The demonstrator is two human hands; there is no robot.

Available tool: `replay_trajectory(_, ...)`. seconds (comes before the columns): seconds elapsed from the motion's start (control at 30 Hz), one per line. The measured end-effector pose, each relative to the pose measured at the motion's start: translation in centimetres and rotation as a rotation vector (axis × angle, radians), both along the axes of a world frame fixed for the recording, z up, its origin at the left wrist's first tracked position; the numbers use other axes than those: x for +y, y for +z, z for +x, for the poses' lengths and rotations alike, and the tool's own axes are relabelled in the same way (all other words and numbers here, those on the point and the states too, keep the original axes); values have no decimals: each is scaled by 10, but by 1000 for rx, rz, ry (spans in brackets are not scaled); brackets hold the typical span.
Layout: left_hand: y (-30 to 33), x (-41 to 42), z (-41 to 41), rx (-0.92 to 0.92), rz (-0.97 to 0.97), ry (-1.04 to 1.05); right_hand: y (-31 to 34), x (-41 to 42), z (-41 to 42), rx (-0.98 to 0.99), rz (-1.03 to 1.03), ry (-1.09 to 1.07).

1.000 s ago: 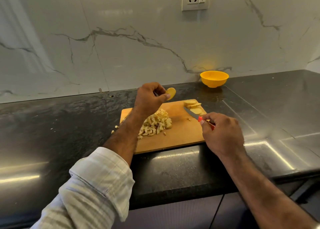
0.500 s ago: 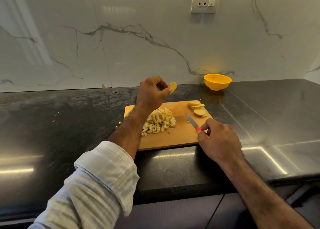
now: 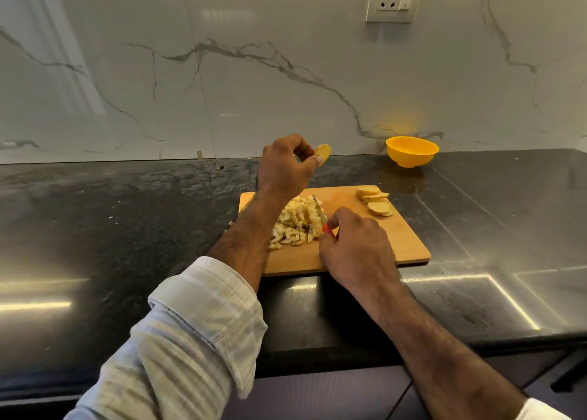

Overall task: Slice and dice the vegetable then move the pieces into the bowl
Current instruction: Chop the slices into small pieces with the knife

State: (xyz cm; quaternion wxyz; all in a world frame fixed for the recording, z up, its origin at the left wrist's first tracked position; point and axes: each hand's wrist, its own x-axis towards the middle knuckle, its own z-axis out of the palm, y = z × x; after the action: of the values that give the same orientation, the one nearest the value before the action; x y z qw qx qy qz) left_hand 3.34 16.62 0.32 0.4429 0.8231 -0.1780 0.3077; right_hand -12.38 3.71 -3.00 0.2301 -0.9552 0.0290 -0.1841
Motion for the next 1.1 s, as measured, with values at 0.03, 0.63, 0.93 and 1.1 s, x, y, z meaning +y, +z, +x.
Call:
replay_trajectory(0.03,1,0,0,-2,-6,0,1,-1,1,-15,-26,8)
replay_trajectory(0.63,-7,-4,-3,9,-5,-178,-8,-61,-3,-52,-19,6)
replay_trajectory(0.93,-8,-4,-4,19,28,-165,-7,-59,-5,-110,-78,-59)
replay_trajectory(1.1,-7,-5,-5,17,44,-160,-8,-54,-10,-91,-85,-41)
